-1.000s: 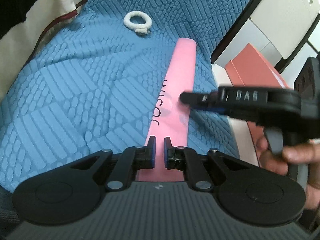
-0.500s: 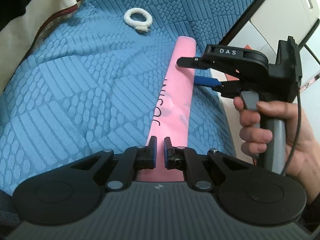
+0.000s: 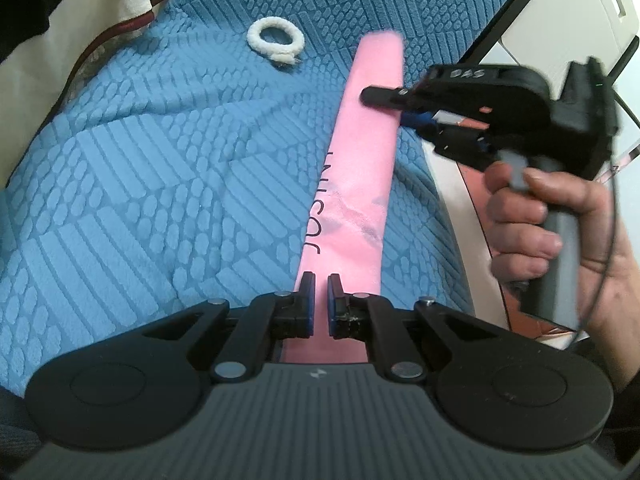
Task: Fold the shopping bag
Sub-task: 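Lift the folded pink bag with right tool while left tool releases it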
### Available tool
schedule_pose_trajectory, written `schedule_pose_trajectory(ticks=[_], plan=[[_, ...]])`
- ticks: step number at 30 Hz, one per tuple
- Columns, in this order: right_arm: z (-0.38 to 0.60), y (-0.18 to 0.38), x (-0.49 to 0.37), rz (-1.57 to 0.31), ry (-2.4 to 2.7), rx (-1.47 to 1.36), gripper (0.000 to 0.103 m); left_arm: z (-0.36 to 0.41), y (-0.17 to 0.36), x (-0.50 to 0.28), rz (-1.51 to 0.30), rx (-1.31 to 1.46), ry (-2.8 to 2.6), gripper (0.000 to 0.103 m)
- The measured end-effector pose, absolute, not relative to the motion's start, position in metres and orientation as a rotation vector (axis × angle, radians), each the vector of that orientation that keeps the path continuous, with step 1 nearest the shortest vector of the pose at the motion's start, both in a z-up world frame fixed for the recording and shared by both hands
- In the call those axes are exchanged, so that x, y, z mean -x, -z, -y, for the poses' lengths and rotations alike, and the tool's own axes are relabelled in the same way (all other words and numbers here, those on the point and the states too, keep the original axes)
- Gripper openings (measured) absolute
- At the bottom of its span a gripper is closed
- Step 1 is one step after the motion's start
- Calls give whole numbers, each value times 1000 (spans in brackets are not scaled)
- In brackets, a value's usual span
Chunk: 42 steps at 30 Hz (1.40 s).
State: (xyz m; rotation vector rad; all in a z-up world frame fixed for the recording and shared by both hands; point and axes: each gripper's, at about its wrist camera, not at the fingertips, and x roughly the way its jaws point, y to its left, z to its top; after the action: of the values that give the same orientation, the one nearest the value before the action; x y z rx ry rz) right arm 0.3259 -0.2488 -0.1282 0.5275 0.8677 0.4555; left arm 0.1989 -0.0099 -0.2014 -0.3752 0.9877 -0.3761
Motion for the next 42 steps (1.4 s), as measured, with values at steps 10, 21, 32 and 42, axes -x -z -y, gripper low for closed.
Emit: schedule_pose_trajectory(ticks=[10,21,32,42], plan=[[250,90,-271,-776,-574,-463,13,5,205,-200,-987,434,367,9],[227,77,-204,-735,-671,-255,12,-17,219,-206,-1013,617,377,9],[203,94,-169,-810,-754,-75,12,-77,202,-204,-950,794,340,9],[183,120,-158,-907,-789,97,13,-46,199,-212,-980,759,568,9]])
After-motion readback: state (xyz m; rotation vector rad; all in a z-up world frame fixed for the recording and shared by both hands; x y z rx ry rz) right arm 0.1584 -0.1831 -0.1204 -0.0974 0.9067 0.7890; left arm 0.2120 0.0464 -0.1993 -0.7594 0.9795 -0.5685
